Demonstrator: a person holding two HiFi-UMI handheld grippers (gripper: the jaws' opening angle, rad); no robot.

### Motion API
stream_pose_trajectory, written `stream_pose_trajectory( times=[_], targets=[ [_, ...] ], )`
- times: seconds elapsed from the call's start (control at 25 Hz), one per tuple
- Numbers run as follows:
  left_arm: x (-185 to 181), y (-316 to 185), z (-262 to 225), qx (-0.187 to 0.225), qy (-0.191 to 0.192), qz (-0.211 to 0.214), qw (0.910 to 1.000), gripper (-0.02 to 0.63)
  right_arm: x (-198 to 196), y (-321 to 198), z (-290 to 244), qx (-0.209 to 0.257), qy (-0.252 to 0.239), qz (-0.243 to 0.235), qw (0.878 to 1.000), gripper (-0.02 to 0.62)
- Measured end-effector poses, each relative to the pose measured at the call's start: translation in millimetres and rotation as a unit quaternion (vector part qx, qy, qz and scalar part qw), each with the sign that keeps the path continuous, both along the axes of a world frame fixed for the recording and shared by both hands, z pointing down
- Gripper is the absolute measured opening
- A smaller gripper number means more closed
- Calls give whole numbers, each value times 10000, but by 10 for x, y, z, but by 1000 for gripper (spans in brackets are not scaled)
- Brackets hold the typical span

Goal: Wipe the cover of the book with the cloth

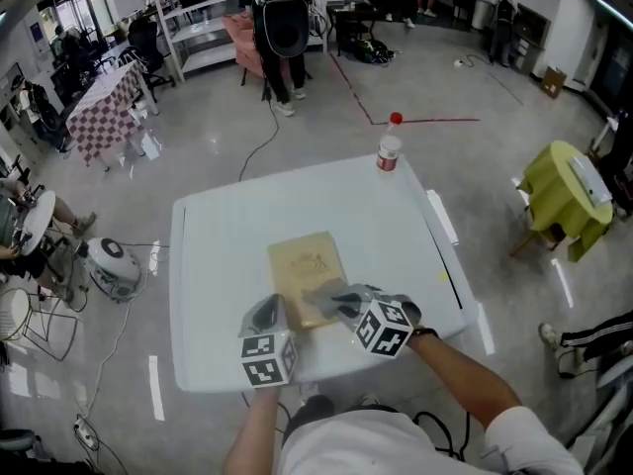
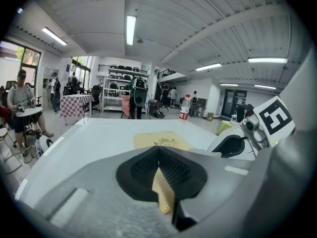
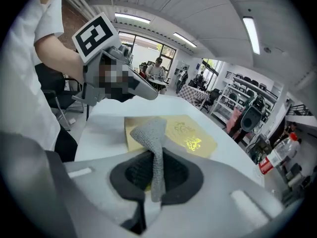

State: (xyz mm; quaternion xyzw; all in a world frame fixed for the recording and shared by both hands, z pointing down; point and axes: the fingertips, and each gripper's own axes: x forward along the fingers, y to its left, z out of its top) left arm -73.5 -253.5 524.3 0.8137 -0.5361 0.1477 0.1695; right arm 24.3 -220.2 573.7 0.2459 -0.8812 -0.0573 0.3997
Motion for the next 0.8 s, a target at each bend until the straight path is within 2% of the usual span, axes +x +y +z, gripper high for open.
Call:
stream_pose_trajectory(
  times=[0.36,0.48,0.64,0.8],
  targets=[
    [-58,66,12,-69,-1,-125,9999,6,8,464,-87,-317,98,-583,9977,17],
    [-116,65,13,-81,-14,-166,9998,6,-11,354,-267,-2,108,-530,9985,17],
    [-259,22,5,-58,-41,-269,9996,6,-161,-75,-631,511,-80,-268,9983,17],
    [-406,-15,20,-65,-142,-302,9994,8,-369,-483,-825,749,-119,-162,9970,17]
  ],
)
